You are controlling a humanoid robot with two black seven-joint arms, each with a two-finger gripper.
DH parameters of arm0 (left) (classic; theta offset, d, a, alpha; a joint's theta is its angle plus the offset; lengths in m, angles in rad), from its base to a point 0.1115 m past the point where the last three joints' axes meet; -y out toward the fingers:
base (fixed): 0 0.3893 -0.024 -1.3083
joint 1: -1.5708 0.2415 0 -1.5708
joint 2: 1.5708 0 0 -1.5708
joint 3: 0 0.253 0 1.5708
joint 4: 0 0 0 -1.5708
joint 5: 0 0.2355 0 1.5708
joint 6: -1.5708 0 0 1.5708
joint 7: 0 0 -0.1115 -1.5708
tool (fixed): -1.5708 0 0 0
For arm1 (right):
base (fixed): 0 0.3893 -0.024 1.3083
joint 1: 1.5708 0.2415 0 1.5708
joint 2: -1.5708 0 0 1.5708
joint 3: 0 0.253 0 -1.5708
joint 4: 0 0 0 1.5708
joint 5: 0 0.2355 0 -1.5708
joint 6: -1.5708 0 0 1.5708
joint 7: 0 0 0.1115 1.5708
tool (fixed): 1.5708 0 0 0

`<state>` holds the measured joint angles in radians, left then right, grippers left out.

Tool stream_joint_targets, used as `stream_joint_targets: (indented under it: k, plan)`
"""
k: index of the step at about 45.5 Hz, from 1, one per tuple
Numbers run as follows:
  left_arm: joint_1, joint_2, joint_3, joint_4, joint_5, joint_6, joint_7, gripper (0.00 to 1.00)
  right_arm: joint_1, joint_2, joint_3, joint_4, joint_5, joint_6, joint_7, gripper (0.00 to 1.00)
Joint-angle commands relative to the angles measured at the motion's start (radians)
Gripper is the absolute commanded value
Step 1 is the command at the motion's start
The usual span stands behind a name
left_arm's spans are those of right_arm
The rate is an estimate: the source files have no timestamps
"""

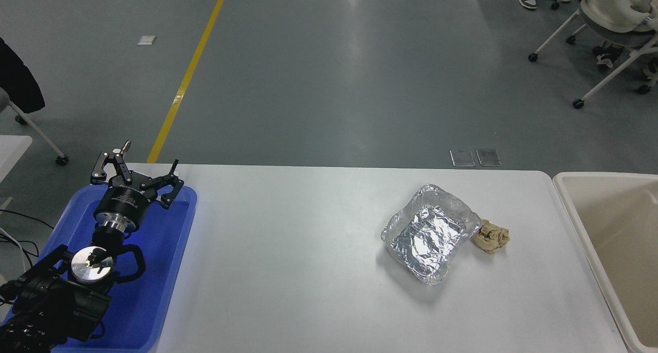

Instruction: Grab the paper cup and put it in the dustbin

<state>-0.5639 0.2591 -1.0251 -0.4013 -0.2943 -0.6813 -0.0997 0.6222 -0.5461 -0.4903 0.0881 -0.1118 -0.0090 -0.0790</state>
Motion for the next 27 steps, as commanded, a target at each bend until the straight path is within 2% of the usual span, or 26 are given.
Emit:
stream_joint_targets:
  k: [1,4,6,27]
  plan:
    - [-0.001,0.0,-0.001,-0.001,0.0,0.0,0.0,1.0,-0.01,0.006,0.001,0.002,-0.003,-0.013,0.001,0.61]
    - [0.001,-0.001,0.0,-0.001,0.0,0.0,0.0,1.0,-0.01,0.008,0.001,0.002,-0.009,-0.014,0.001,0.87]
    - [0.001,0.0,0.0,0.001,0.001,0.0,0.0,1.0,-0.009,0.011,0.002,0.002,-0.005,-0.016,0.001,0.99]
    - [-0.001,0.0,0.0,0.001,0.0,0.0,0.0,1.0,0.134,0.017,-0.01,0.022,0.001,0.003,0.001,1.0]
